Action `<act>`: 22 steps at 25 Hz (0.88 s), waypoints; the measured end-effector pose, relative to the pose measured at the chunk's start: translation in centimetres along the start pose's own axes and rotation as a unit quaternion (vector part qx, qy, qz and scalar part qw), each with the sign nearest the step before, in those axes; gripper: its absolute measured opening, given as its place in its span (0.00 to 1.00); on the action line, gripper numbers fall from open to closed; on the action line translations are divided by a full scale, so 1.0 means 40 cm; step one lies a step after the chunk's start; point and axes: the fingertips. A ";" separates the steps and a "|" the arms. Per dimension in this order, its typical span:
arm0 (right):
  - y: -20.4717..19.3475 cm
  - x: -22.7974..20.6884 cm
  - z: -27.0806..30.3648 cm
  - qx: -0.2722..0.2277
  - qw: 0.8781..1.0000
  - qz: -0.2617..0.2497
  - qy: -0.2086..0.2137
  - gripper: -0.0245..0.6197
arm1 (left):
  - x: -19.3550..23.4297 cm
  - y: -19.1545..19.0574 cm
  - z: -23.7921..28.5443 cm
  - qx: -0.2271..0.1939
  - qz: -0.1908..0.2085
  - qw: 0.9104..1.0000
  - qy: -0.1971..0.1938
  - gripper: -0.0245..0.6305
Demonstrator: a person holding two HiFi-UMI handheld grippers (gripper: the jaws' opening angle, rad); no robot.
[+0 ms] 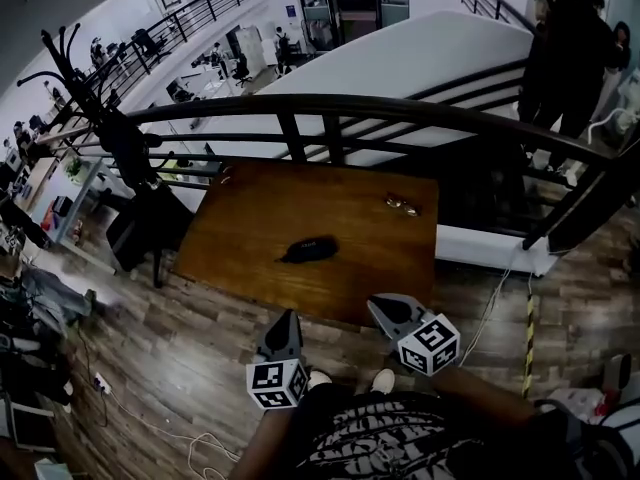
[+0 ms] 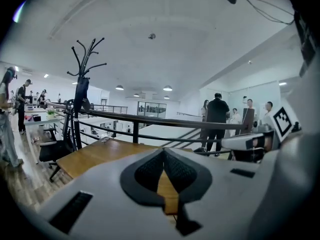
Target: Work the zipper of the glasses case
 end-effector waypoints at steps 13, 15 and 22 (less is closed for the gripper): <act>-0.027 -0.142 0.146 0.049 0.998 0.016 -0.026 0.03 | 0.083 -0.054 0.259 0.042 0.001 0.998 -0.035 0.05; -0.035 -0.166 0.189 0.057 0.998 0.017 -0.034 0.03 | 0.102 -0.066 0.321 0.052 0.004 0.997 -0.050 0.05; -0.078 -0.267 0.412 0.100 0.993 0.024 -0.065 0.03 | 0.221 -0.117 0.538 0.098 0.031 0.989 -0.104 0.05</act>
Point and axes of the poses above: the fingertips, and each gripper's own axes: z forward along the fingers, x to its left, y out of its top
